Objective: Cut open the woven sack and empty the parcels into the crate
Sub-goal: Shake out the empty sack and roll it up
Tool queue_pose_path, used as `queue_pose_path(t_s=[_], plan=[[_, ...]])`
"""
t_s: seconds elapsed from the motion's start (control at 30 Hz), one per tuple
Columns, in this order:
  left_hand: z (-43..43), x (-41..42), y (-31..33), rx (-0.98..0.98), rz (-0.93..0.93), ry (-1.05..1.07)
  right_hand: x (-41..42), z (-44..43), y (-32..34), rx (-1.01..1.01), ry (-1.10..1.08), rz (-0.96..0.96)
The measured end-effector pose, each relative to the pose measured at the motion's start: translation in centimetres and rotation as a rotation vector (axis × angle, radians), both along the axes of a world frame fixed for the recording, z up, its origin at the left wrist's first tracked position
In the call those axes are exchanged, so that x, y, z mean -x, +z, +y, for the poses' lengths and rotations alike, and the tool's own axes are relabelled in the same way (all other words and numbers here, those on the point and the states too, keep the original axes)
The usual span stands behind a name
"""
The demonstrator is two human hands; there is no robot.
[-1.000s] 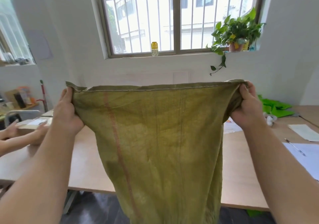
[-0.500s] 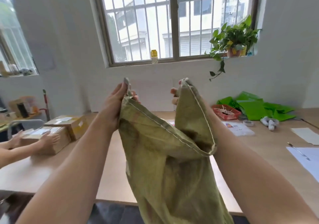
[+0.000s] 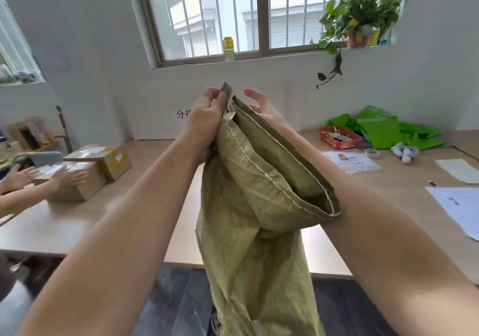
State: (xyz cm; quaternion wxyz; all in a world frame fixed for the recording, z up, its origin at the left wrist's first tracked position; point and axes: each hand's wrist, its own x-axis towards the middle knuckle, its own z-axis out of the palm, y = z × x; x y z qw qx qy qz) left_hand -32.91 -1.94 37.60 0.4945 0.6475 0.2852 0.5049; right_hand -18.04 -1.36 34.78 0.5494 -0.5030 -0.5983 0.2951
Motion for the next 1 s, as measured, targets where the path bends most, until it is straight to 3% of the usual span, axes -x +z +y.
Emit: queue_pose_path(t_s=[0.13, 0.2, 0.3, 0.4, 0.5, 0.57, 0.7, 0.8, 0.9, 1.0], plan=[[0.9, 0.4, -0.4, -0.056, 0.0, 0.232, -1.8, -3.7, -0.7, 0.104, -0.104, 0.144], [1.5, 0.8, -0.6, -0.019, -0.058, 0.288, -2.9, -5.8, -1.6, 0.159, -0.043, 0.214], [2.7, 1.9, -1.0, 0.057, -0.138, 0.334, -5.1, -7.5, -3.9, 0.227, 0.183, 0.388], [3.8, 2.7, -1.4, 0.127, -0.184, 0.376, -6.6, -8.7, -5.4, 0.252, 0.478, 0.336], [4.5, 3.1, -1.6, 0.171, -0.238, 0.366, -5.6, -8.2, -5.4, 0.274, 0.29, 0.048], [4.9, 3.5, -2.1, 0.136, -0.207, 0.382, -4.9, -7.6, -4.3, 0.109, 0.024, -0.036], [5.3, 5.2, -4.0, -0.061, -0.06, 0.528, -4.8, -7.2, -0.5, -0.194, -0.201, 0.265], [5.7, 6.2, -4.7, -0.108, 0.0, 0.601, -4.1, -6.4, 0.5, -0.255, -0.24, 0.27], [5.5, 6.7, -4.1, -0.092, -0.031, 0.682, -3.5, -5.9, 0.3, -0.22, -0.087, 0.476], [5.5, 6.9, -3.1, -0.002, -0.152, 0.68, -3.5, -5.6, -1.9, -0.018, 0.048, 0.472]])
